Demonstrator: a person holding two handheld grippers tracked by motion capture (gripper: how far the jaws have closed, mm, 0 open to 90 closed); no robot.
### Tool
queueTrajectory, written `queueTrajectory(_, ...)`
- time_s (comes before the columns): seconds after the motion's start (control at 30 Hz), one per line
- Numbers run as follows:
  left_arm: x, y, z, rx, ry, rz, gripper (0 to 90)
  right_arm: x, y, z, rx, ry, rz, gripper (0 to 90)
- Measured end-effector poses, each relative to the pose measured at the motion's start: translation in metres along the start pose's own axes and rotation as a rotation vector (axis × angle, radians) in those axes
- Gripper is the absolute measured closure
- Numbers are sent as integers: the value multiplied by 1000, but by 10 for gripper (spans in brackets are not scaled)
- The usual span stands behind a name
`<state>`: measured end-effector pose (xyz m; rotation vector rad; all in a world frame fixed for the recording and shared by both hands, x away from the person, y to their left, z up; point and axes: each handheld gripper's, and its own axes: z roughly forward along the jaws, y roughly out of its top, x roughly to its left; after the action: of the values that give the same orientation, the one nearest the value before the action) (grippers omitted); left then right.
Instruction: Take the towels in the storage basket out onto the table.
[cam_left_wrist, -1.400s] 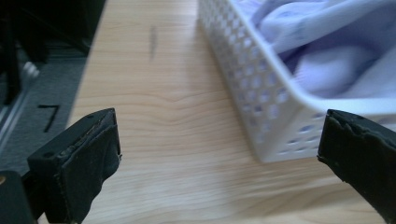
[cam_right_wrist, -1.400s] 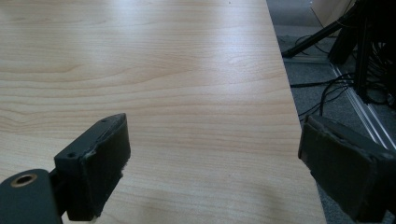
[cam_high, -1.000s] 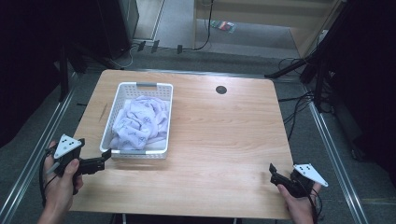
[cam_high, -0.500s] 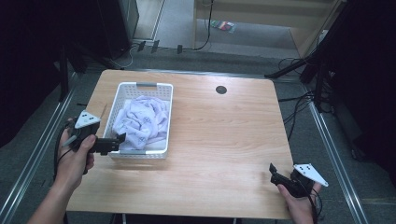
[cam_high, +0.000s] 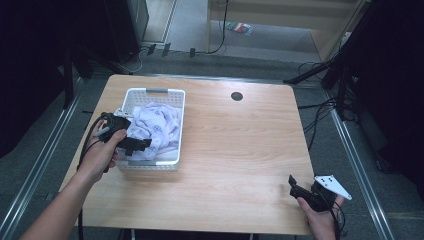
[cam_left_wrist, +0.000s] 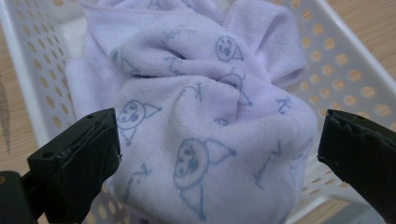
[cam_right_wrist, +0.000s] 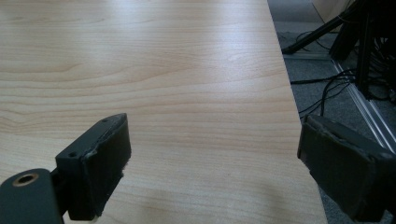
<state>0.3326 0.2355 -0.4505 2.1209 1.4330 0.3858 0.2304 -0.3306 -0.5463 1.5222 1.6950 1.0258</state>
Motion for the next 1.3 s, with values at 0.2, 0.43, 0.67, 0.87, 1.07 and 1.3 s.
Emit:
queueTrajectory(0.2,1,14,12,45,31,-9,0,0,0,0,0,1,2,96)
queueTrajectory(0.43,4,34,34,111,70,-23,0,0,0,0,2,1,4,96)
queueTrajectory(0.67,7,46,55,176,49,-53,0,-1,0,0,2,2,9,96)
queueTrajectory(0.87,3,50,69,220,53,-61,0,-1,0,1,1,4,8,96)
queueTrajectory(1.07,0,50,79,257,63,-63,0,-1,0,1,2,4,9,96)
queueTrajectory(1.3,-8,46,95,315,101,-59,0,-1,0,1,4,2,8,96)
